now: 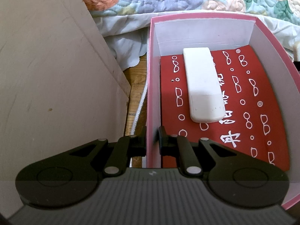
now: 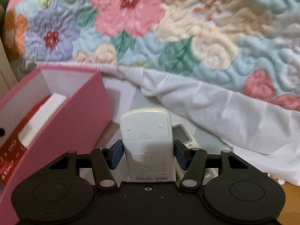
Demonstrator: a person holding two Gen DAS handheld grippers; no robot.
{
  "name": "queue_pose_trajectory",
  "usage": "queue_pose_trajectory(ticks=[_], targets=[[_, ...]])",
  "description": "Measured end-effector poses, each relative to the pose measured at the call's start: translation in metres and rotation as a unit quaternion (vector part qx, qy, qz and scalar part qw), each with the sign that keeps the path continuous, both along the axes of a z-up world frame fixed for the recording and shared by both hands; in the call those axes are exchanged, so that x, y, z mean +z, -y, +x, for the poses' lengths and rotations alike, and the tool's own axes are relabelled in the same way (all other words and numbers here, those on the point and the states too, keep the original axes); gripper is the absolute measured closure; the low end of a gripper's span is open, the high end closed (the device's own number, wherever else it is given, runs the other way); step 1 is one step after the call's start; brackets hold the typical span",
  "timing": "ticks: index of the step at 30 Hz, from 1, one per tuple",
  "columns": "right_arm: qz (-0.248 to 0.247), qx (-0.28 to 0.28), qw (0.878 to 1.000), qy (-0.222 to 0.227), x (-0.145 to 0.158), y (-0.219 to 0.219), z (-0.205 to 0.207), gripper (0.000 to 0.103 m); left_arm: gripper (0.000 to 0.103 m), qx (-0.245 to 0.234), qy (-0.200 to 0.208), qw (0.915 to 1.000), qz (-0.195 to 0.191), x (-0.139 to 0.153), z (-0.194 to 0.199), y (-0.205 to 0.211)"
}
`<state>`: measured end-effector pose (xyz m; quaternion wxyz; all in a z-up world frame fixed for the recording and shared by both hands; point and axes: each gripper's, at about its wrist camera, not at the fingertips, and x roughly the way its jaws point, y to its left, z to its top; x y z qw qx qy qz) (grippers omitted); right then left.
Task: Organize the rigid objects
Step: 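Grasp a second white remote from the pile with the right tool, then lay the second white remote across the first in the box, right tool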
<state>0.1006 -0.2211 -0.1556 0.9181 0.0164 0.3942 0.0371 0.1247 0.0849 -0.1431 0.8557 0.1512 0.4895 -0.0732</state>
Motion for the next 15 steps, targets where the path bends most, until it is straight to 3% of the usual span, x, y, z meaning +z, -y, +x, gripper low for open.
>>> queue_pose_trajectory(ticks=[5,9,15], targets=[[0.022,-0.012,1.0,0.016,0.008,0.004,-0.012,0.04,0.093,0.002,-0.004,1.0,-0.004,-0.001,0.0,-0.001],[0.01,-0.002,0.999,0.031,0.015,-0.006,-0.016,0.04,0.093,0.003,-0.006,1.0,-0.005,-0.002,0.0,-0.001],[0.023,0.012,0.997,0.071,0.054,-0.023,-0.021,0.04,0.093,0.003,-0.006,1.0,-0.006,-0.002,-0.001,-0.002]])
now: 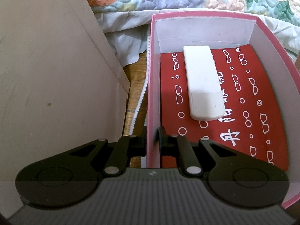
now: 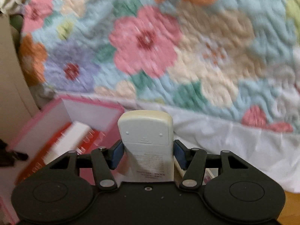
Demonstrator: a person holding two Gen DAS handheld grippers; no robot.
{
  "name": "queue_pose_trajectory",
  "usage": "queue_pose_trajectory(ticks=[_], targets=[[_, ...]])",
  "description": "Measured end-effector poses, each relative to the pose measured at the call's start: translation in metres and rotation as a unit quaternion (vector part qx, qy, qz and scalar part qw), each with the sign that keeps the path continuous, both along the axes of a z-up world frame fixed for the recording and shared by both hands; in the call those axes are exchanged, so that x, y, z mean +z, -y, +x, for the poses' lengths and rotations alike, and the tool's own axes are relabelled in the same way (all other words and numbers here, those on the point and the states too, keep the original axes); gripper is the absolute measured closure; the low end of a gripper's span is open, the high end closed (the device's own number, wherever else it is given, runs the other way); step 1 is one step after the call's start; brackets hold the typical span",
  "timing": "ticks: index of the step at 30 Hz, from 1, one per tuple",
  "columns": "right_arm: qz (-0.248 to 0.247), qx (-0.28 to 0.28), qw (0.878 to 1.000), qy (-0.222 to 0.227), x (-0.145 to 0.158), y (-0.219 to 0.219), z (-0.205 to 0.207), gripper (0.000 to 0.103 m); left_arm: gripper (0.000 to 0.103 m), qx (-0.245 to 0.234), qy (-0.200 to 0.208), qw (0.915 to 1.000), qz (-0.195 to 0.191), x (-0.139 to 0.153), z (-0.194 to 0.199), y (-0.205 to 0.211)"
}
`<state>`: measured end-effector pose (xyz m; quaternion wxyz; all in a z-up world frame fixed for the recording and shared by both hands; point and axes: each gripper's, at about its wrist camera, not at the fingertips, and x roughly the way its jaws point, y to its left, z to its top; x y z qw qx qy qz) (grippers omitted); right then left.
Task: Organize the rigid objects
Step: 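Lay the second white remote across the first in the box, right tool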
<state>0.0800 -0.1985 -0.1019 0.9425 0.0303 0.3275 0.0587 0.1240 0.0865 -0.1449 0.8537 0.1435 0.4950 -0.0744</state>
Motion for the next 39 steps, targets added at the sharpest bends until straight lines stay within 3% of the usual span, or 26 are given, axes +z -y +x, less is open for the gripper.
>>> queue_pose_trajectory(ticks=[5,8,12,16,19,24,26,28,30,32,34,37,39], targets=[[0.008,0.058,0.997,0.044,0.041,-0.034,-0.008,0.04,0.093,0.0,0.0,1.0,0.0,0.0,0.0,0.0],[-0.002,0.102,0.993,0.051,0.05,-0.06,-0.008,0.04,0.093,0.0,0.0,1.0,-0.001,0.0,0.0,0.0],[-0.037,0.161,0.985,0.047,0.049,-0.094,0.002,0.04,0.093,0.0,0.0,1.0,0.0,0.0,-0.001,0.0],[-0.087,0.207,0.974,0.007,0.028,-0.122,0.028,0.04,0.093,0.0,0.0,1.0,-0.001,0.0,-0.001,0.0],[-0.149,0.238,0.96,-0.025,0.007,-0.141,0.047,0.04,0.093,0.001,-0.001,1.0,-0.003,0.0,-0.001,-0.001],[-0.248,0.285,0.924,-0.065,-0.025,-0.166,0.07,0.041,0.094,0.002,-0.005,1.0,-0.005,0.001,-0.001,-0.001],[-0.291,0.3,0.906,-0.061,-0.039,-0.174,0.075,0.041,0.094,0.003,-0.006,0.9999,-0.007,0.001,0.0,-0.002],[-0.304,0.307,0.9,-0.06,-0.046,-0.179,0.082,0.041,0.094,0.003,-0.006,0.9999,-0.01,0.002,0.0,-0.003],[-0.294,0.314,0.9,-0.07,-0.049,-0.184,0.088,0.041,0.094,0.004,-0.006,0.9999,-0.011,0.002,0.0,-0.003],[-0.278,0.308,0.907,-0.067,-0.048,-0.184,0.089,0.035,0.094,0.004,-0.005,0.9999,-0.012,0.002,0.0,-0.003],[-0.24,0.285,0.926,-0.055,-0.038,-0.176,0.088,0.03,0.094,0.002,-0.003,0.9999,-0.009,0.002,-0.001,-0.003],[-0.136,0.243,0.959,-0.047,-0.015,-0.143,0.082,0.03,0.094,0.001,-0.002,1.0,-0.009,0.002,-0.001,-0.003],[-0.08,0.215,0.972,-0.045,-0.001,-0.119,0.076,0.03,0.094,0.002,-0.002,0.9999,-0.011,0.003,-0.002,-0.003]])
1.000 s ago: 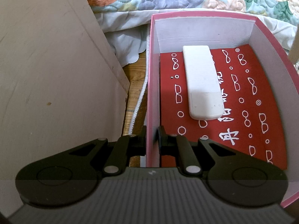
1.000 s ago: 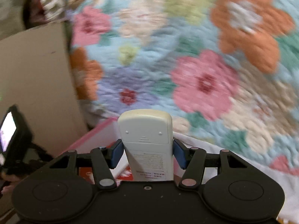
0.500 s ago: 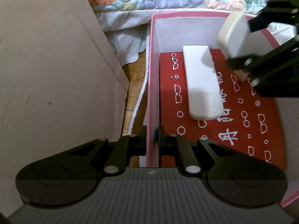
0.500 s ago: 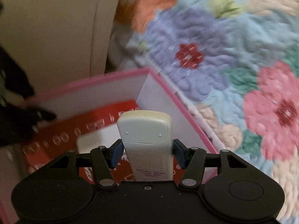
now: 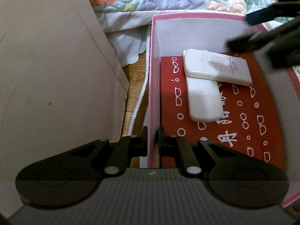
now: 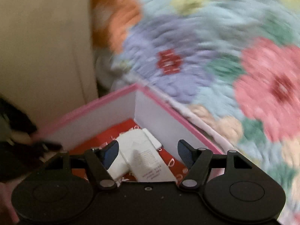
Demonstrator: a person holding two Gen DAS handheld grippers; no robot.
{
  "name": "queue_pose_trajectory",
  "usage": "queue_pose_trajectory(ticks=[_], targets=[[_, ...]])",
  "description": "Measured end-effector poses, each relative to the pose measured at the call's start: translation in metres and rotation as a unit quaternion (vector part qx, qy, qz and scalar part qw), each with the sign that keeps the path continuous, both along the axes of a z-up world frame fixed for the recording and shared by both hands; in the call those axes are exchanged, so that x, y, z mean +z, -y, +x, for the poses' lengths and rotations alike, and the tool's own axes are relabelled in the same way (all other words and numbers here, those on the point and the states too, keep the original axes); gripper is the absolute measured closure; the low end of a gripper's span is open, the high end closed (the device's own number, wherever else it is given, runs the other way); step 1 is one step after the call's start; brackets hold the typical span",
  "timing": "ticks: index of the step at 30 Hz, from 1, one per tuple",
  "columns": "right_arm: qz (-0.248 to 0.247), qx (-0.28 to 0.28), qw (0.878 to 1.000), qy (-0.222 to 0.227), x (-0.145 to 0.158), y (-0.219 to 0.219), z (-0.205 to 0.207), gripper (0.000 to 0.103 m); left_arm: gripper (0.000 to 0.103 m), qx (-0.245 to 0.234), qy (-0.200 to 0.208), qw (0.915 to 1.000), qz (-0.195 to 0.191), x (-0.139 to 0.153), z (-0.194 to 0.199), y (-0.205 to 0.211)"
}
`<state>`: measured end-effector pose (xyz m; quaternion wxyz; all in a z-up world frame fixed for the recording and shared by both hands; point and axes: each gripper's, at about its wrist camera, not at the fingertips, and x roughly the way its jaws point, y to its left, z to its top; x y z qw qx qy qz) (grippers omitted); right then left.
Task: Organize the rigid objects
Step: 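Lay the second white remote across the first in the box, right tool, then grasp the cream remote with maroon buttons using the right tool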
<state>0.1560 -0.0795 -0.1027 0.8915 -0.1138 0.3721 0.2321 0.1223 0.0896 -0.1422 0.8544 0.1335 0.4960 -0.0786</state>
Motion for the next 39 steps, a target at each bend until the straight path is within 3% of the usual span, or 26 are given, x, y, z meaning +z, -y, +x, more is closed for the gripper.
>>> queue_pose_trajectory(ticks=[5,11,20,24,31,34,37,39], targets=[[0.062,-0.047,0.997,-0.019,0.021,0.061,-0.028,0.03,0.094,-0.001,0.001,1.0,0.003,0.0,-0.001,0.001],[0.044,-0.097,0.994,-0.032,0.018,0.128,-0.06,0.03,0.094,-0.001,0.001,1.0,0.004,0.0,0.0,0.001],[0.072,-0.212,0.972,-0.065,-0.034,0.215,-0.073,0.031,0.093,-0.003,0.001,1.0,0.006,0.0,0.001,0.001],[0.07,-0.229,0.967,-0.083,-0.066,0.224,-0.069,0.032,0.093,-0.006,0.004,0.9999,0.01,0.0,0.0,0.002],[-0.005,-0.217,0.971,-0.101,-0.106,0.213,-0.032,0.03,0.093,-0.01,0.007,0.9998,0.017,0.0,-0.002,0.003],[-0.008,-0.222,0.968,-0.112,-0.121,0.21,-0.017,0.028,0.093,-0.01,0.006,0.9998,0.018,0.0,-0.002,0.004],[0.011,-0.231,0.967,-0.104,-0.121,0.207,-0.018,0.037,0.093,-0.013,0.005,0.9997,0.019,0.0,-0.002,0.004],[-0.004,-0.224,0.969,-0.102,-0.118,0.198,-0.022,0.04,0.093,-0.014,0.005,0.9997,0.02,0.0,-0.002,0.004]])
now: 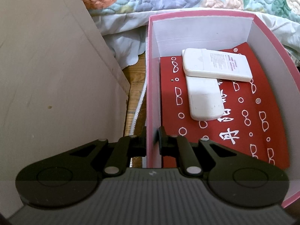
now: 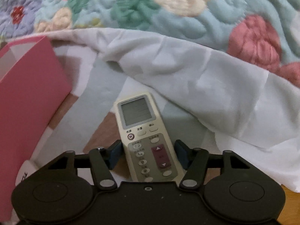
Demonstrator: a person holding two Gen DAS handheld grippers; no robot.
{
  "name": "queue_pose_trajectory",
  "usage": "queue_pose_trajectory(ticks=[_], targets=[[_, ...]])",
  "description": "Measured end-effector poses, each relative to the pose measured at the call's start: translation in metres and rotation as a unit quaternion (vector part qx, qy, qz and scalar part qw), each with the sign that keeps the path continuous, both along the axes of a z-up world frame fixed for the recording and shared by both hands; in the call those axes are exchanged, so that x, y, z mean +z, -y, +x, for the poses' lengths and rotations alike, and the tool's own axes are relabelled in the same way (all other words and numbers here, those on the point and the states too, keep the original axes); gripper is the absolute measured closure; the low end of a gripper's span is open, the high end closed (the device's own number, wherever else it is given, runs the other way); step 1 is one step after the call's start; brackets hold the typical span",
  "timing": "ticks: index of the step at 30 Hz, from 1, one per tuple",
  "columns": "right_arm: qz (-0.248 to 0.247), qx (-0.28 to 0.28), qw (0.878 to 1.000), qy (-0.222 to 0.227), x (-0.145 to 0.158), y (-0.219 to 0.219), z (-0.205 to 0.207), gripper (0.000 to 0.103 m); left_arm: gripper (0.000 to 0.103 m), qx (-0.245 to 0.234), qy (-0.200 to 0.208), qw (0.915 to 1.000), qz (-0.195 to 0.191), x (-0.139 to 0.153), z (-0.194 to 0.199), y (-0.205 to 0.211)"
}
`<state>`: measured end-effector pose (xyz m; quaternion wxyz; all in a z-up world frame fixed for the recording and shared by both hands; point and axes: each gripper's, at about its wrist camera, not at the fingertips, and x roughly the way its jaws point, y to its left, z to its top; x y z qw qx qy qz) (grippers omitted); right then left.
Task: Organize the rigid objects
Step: 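Grasp the cream remote with maroon buttons using the right tool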
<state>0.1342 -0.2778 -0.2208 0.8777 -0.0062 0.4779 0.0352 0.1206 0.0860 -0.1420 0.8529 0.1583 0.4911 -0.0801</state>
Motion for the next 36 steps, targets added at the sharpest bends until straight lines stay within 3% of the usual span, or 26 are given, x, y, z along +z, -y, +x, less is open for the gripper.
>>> queue_pose_trajectory(ticks=[8,15,22,27,29,31,36], targets=[[0.0,-0.016,0.999,0.035,0.015,-0.003,-0.029,0.043,0.092,0.002,0.001,1.0,0.005,-0.001,-0.001,0.002],[0.042,-0.055,0.996,0.049,0.024,0.009,-0.04,0.043,0.092,0.004,0.002,1.0,0.005,-0.001,-0.001,0.002],[0.049,-0.051,0.995,0.069,0.044,-0.001,-0.046,0.045,0.092,0.002,-0.001,1.0,0.006,-0.001,-0.001,0.001],[0.031,-0.014,0.999,0.03,0.038,-0.019,-0.04,0.045,0.092,0.001,-0.001,1.0,0.007,-0.001,0.0,0.001],[0.037,-0.006,0.999,-0.007,0.032,-0.023,-0.037,0.045,0.092,0.001,-0.001,1.0,0.007,-0.001,-0.001,0.0],[0.054,-0.004,0.998,-0.045,0.026,-0.024,-0.033,0.045,0.092,0.0,-0.003,1.0,0.007,-0.001,-0.001,0.0],[0.06,-0.016,0.995,-0.078,0.015,-0.027,-0.026,0.044,0.092,0.0,-0.006,1.0,0.007,-0.003,-0.001,0.0]])
